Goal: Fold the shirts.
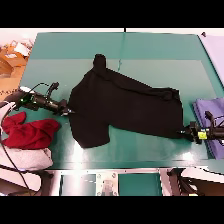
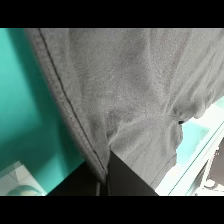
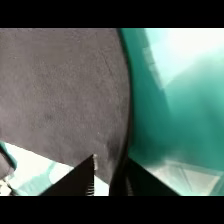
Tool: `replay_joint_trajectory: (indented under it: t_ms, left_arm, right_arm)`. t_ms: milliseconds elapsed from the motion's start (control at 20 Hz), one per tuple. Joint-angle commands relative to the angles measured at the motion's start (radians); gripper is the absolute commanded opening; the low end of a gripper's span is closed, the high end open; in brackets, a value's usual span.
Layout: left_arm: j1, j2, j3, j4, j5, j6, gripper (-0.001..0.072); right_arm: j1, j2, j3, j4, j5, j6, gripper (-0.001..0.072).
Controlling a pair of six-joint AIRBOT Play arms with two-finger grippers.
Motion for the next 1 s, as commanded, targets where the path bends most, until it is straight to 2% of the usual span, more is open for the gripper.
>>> replay_joint_trajectory:
  t_ms: [0, 200, 300, 450, 550, 750, 850, 950]
  left_arm:
    - [0.000, 0.000, 0.013, 0.000, -0.016, 0.002, 0.0020]
    - [0.000, 0.107, 0.123, 0.000, -0.084, -0.035, 0.0018]
    - [0.000, 0.241, 0.205, -0.001, -0.089, -0.072, 0.0018]
    - [0.000, 0.479, 0.386, 0.000, -0.075, -0.134, 0.0018]
    - [0.000, 0.625, 0.529, 0.000, -0.003, -0.166, 0.0019]
    - [0.000, 0.866, 0.750, 0.000, 0.201, -0.166, 0.0021]
    - [0.000, 0.942, 0.818, 0.001, 0.238, -0.177, 0.0021]
    - [0.000, 0.989, 0.860, 0.001, 0.251, -0.235, 0.0021]
  right_arm:
    - [0.021, 0.001, 0.008, 0.141, 0.069, -0.044, 0.0025]
    - [0.236, 0.063, 0.181, 0.260, 0.197, -0.025, 0.0021]
    - [0.339, 0.151, 0.343, 0.291, 0.216, 0.047, 0.0021]
    - [0.376, 0.286, 0.625, 0.298, 0.199, 0.157, 0.0022]
    - [0.355, 0.383, 0.802, 0.298, 0.106, 0.221, 0.0022]
    - [0.313, 0.565, 1.039, 0.298, -0.144, 0.292, 0.0022]
    - [0.289, 0.649, 1.093, 0.297, -0.291, 0.311, 0.0023]
    - [0.259, 0.713, 1.113, 0.283, -0.399, 0.354, 0.0023]
